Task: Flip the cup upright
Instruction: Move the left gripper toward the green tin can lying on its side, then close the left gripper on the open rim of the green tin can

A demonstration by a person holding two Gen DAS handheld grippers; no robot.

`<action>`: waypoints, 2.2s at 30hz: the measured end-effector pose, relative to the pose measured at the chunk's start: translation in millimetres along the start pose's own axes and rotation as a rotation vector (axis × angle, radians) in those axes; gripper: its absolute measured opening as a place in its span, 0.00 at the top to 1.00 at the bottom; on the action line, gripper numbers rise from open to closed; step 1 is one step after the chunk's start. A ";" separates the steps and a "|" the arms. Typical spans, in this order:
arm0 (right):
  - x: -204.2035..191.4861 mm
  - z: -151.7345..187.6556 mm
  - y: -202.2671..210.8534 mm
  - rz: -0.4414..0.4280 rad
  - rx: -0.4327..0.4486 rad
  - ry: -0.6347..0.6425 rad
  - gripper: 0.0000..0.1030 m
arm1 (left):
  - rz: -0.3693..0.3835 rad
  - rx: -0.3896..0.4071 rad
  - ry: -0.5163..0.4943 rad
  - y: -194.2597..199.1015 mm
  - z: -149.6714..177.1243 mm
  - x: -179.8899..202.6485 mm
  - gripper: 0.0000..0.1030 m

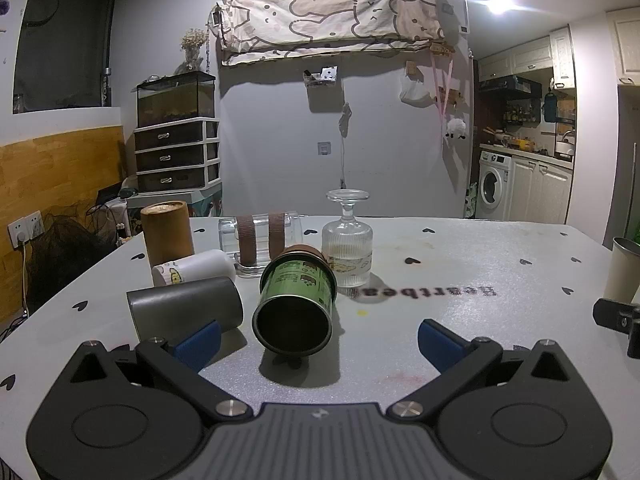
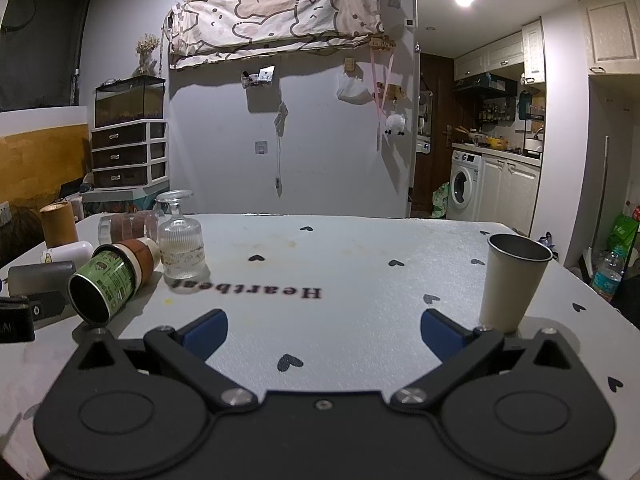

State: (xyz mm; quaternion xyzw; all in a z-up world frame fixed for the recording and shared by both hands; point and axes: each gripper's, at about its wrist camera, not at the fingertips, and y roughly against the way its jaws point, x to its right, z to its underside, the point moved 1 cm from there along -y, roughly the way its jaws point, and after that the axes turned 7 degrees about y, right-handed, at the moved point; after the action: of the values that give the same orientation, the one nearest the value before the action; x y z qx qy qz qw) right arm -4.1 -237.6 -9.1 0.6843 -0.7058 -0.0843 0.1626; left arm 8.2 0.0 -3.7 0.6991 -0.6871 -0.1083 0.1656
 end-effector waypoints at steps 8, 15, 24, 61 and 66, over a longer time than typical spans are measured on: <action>5.3 5.0 -2.7 -0.004 -0.006 -0.002 0.00 | 0.001 -0.003 -0.001 -1.1 -0.4 -0.1 0.00; 4.4 7.4 -2.1 0.001 -0.008 0.000 0.00 | -0.001 -0.003 -0.001 -1.0 -0.3 -0.4 0.00; 4.6 6.8 -1.8 0.002 -0.010 0.002 0.00 | -0.002 -0.001 -0.002 -5.1 3.5 -5.9 0.00; 2.6 9.2 -1.1 -0.041 -0.013 -0.017 0.00 | 0.025 -0.070 -0.043 -94.0 -21.0 -30.9 0.00; 3.4 10.6 0.3 -0.051 -0.015 -0.029 0.00 | 0.002 -0.113 -0.059 -116.3 -16.1 -29.8 0.06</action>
State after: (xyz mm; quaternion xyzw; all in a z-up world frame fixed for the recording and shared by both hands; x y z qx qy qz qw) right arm -8.0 -242.0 -18.5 0.6997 -0.6897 -0.1034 0.1553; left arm 120.9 31.1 -35.3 0.6844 -0.6852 -0.1673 0.1848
